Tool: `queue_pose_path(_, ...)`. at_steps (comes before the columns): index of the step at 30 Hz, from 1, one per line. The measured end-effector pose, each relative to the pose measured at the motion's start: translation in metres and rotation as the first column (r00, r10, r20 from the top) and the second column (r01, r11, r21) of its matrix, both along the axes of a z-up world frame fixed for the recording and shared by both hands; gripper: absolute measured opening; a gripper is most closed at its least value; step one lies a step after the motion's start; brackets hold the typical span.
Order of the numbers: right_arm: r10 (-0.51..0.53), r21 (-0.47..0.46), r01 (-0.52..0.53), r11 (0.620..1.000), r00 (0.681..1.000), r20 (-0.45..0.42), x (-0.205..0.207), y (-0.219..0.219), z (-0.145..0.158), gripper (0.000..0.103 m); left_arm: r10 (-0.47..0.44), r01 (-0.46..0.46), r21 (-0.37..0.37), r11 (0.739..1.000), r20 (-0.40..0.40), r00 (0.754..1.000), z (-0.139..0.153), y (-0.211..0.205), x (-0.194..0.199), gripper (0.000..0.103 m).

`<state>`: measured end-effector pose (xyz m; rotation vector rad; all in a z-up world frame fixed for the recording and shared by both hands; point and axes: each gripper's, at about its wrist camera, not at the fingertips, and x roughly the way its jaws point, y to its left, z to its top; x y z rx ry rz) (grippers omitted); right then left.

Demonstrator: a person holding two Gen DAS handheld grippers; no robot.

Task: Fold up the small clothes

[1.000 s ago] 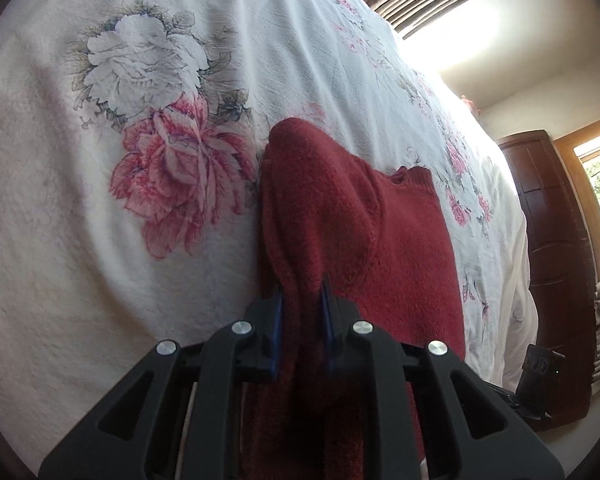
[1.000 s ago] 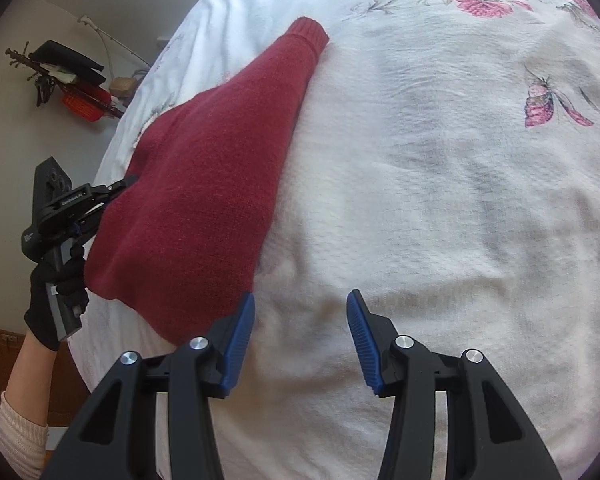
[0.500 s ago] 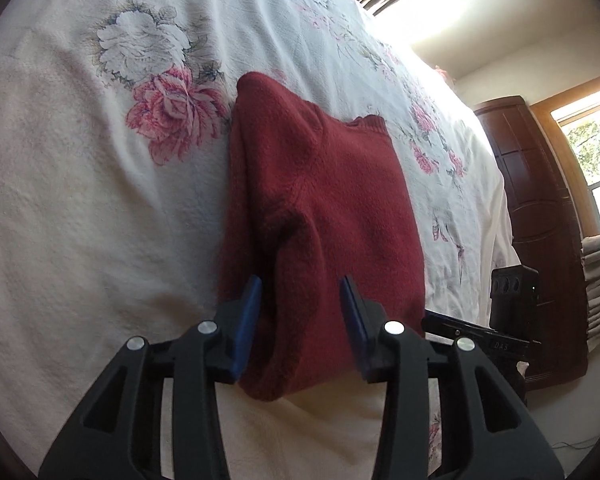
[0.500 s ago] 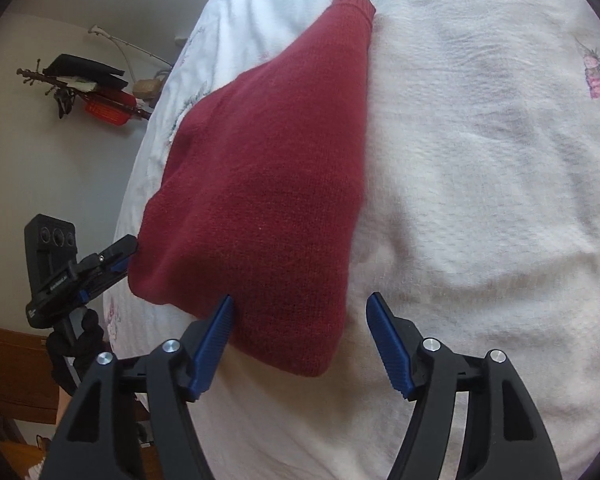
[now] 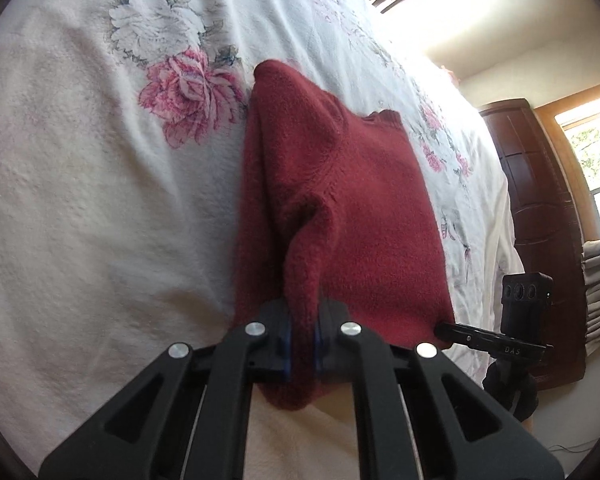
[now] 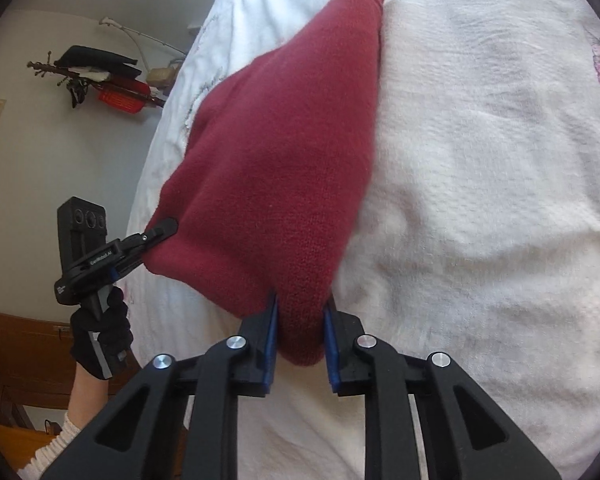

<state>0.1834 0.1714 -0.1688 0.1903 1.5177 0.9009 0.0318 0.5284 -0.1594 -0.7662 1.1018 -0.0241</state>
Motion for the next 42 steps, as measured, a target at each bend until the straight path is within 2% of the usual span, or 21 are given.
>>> queue_pose_path(2, 0.010, -0.043, -0.009, 0.999, 1.000, 0.014, -0.002, 0.003, -0.012, 0.020, -0.010, 0.011, 0.018, 1.000, -0.026, 1.000, -0.017, -0.006, 0.003, 0.006)
queue_pose_path(4, 0.008, -0.049, -0.007, 0.999, 1.000, 0.013, -0.002, 0.004, -0.020, 0.021, 0.012, -0.012, -0.010, 1.000, -0.023, 1.000, -0.025, -0.003, 0.003, 0.006)
queue_pose_path(7, 0.025, -0.057, -0.024, 0.998, 1.000, 0.011, 0.001, 0.006, -0.017, 0.025, 0.014, -0.014, -0.026, 1.000, -0.021, 1.000, -0.022, -0.001, 0.004, 0.009)
queue_pose_path(10, 0.060, -0.054, -0.057, 0.997, 0.997, 0.054, 0.004, 0.005, 0.002, 0.041, -0.001, 0.001, -0.018, 1.000, -0.009, 1.000, -0.002, 0.003, 0.000, 0.018)
queue_pose_path(12, 0.048, -0.019, -0.046, 0.999, 0.996, 0.077, 0.008, 0.000, 0.017, 0.052, 0.011, -0.011, 0.013, 1.000, 0.032, 0.999, 0.017, 0.009, -0.004, 0.040)
queue_pose_path(13, 0.038, -0.008, -0.037, 0.999, 0.995, 0.096, 0.011, -0.002, 0.024, 0.058, 0.023, -0.024, 0.020, 0.999, 0.053, 0.998, 0.025, 0.013, -0.003, 0.043)
queue_pose_path(14, 0.033, -0.012, -0.031, 0.999, 0.993, 0.116, 0.014, -0.003, 0.029, 0.059, 0.037, -0.038, 0.024, 0.999, 0.066, 0.997, 0.030, 0.019, 0.001, 0.044)
queue_pose_path(18, 0.018, -0.052, -0.011, 0.999, 0.989, 0.146, 0.025, 0.001, 0.031, 0.059, 0.066, -0.067, 0.028, 0.997, 0.036, 0.997, 0.030, 0.032, 0.039, 0.045)
queue_pose_path(21, 0.016, -0.055, -0.008, 0.998, 0.989, 0.147, 0.024, 0.002, 0.029, 0.059, 0.083, -0.082, 0.051, 0.995, -0.026, 0.996, 0.014, 0.035, 0.073, 0.045)
queue_pose_path(23, 0.024, -0.069, -0.013, 0.998, 0.988, 0.153, 0.022, 0.003, 0.027, 0.059, 0.092, -0.091, 0.023, 0.996, -0.042, 0.995, 0.005, 0.038, 0.088, 0.044)
queue_pose_path(25, 0.031, -0.081, -0.019, 0.997, 0.988, 0.150, 0.020, 0.003, 0.022, 0.059, 0.083, -0.082, 0.006, 0.997, -0.041, 0.996, 0.002, 0.035, 0.098, 0.025)
queue_pose_path(26, 0.035, -0.089, -0.021, 0.996, 0.988, 0.154, 0.020, 0.004, 0.019, 0.059, 0.083, -0.082, 0.022, 0.996, -0.029, 0.996, 0.004, 0.034, 0.100, 0.016)
queue_pose_path(27, 0.038, -0.096, -0.023, 0.995, 0.987, 0.159, 0.020, 0.003, 0.018, 0.059, 0.083, -0.083, 0.044, 0.996, 0.007, 0.997, 0.011, 0.032, 0.099, 0.013)
queue_pose_path(29, 0.037, -0.097, -0.022, 0.995, 0.986, 0.163, 0.019, 0.011, 0.016, 0.059, 0.084, -0.092, 0.082, 0.992, 0.097, 0.992, 0.027, 0.033, 0.093, 0.012)
queue_pose_path(31, 0.033, -0.087, -0.020, 0.996, 0.987, 0.157, 0.019, 0.011, 0.014, 0.059, 0.095, -0.106, 0.111, 0.988, 0.095, 0.991, 0.026, 0.035, 0.092, 0.012)
queue_pose_path(33, 0.032, -0.090, -0.019, 0.996, 0.988, 0.150, 0.020, 0.014, 0.010, 0.059, 0.095, -0.096, 0.105, 0.990, 0.018, 0.995, 0.006, 0.037, 0.098, 0.012)
queue_pose_path(35, 0.032, -0.090, -0.019, 0.996, 0.989, 0.147, 0.019, 0.017, 0.007, 0.059, 0.091, -0.090, 0.084, 0.992, -0.005, 0.996, -0.004, 0.039, 0.097, 0.013)
queue_pose_path(38, 0.032, -0.094, -0.019, 0.995, 0.989, 0.144, 0.019, 0.017, 0.007, 0.059, 0.115, -0.115, 0.023, 0.993, 0.015, 0.993, 0.001, 0.047, 0.088, 0.022)
queue_pose_path(40, 0.035, -0.092, -0.021, 0.996, 0.988, 0.150, 0.020, 0.015, 0.010, 0.059, 0.114, -0.115, 0.023, 0.993, 0.034, 0.993, 0.010, 0.049, 0.078, 0.028)
queue_pose_path(42, 0.036, -0.079, -0.023, 0.997, 0.985, 0.166, 0.021, 0.011, 0.018, 0.059, 0.093, -0.095, 0.026, 0.995, 0.063, 0.994, 0.021, 0.051, 0.066, 0.039)
